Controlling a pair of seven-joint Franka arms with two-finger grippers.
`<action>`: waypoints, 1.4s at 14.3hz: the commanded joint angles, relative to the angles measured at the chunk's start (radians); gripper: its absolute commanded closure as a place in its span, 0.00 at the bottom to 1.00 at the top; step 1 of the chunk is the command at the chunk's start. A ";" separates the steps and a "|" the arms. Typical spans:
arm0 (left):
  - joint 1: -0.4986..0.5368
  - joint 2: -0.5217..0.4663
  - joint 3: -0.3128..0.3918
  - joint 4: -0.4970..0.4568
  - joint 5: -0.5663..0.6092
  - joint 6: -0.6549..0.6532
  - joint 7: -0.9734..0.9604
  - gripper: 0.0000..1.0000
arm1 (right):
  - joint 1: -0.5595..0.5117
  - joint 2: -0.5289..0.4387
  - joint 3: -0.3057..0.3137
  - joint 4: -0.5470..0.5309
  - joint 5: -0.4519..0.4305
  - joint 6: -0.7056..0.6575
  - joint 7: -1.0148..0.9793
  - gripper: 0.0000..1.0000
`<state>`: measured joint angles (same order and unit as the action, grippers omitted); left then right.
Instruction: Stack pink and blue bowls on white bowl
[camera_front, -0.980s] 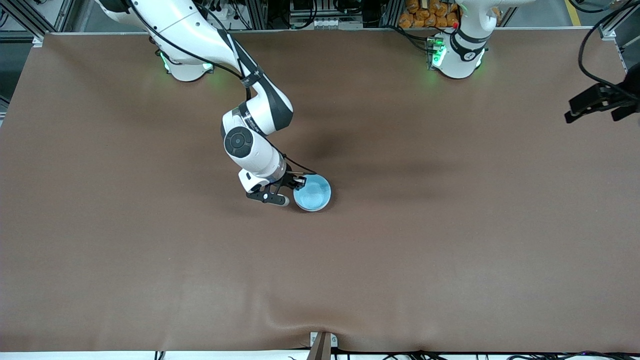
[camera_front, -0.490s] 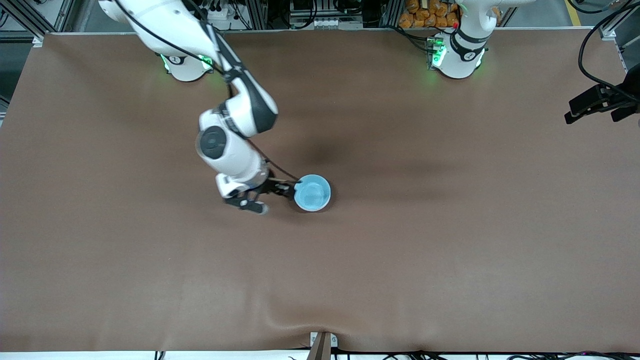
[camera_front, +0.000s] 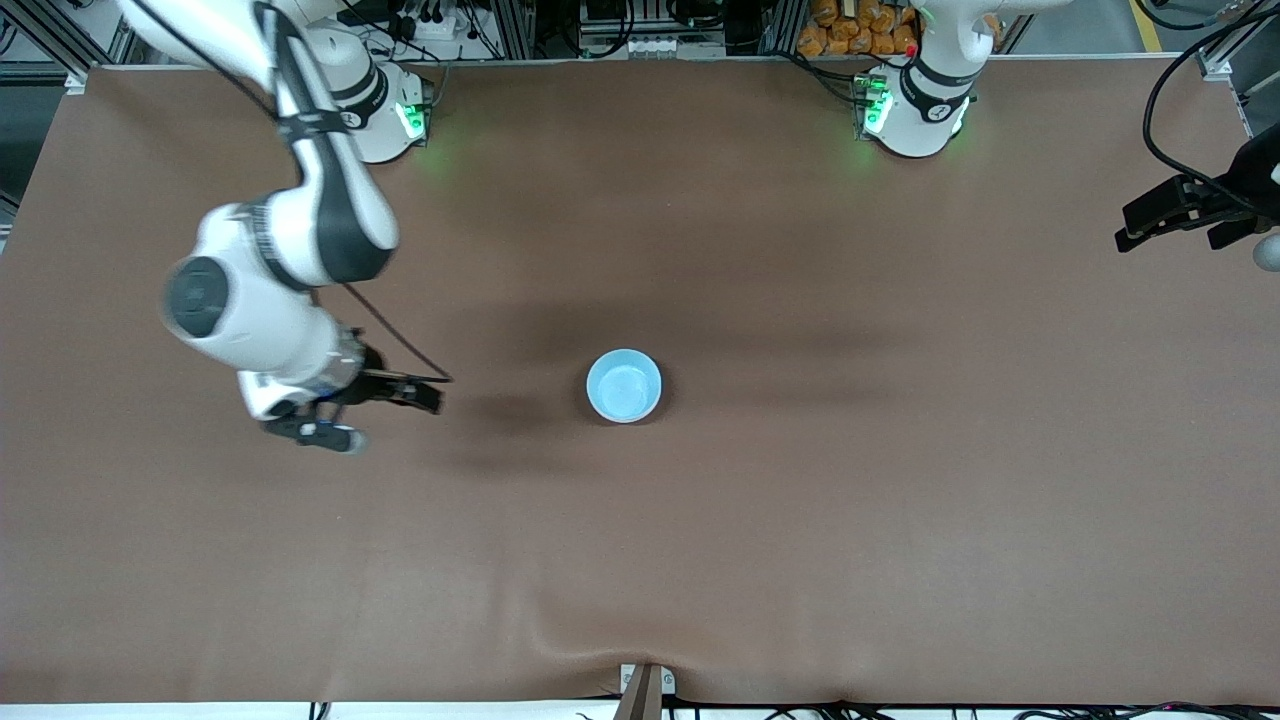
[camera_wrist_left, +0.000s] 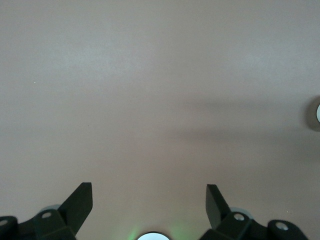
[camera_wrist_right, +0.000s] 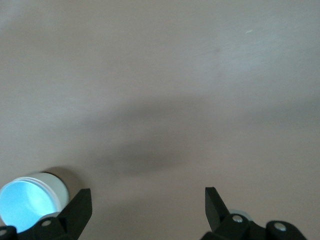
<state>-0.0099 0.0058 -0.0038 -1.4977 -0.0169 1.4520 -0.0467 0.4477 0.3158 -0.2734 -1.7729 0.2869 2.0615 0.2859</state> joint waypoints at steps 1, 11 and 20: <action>-0.005 0.003 -0.002 0.010 0.002 0.005 0.004 0.00 | -0.147 -0.099 0.013 -0.030 -0.015 -0.107 -0.161 0.00; -0.005 0.003 -0.010 0.014 0.002 0.005 0.002 0.00 | -0.440 -0.287 0.221 0.074 -0.227 -0.436 -0.226 0.00; -0.005 0.003 -0.010 0.014 0.003 0.005 0.002 0.00 | -0.472 -0.290 0.258 0.220 -0.276 -0.560 -0.240 0.00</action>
<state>-0.0135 0.0059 -0.0115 -1.4951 -0.0169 1.4554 -0.0467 -0.0100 0.0236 -0.0361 -1.5754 0.0342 1.5191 0.0494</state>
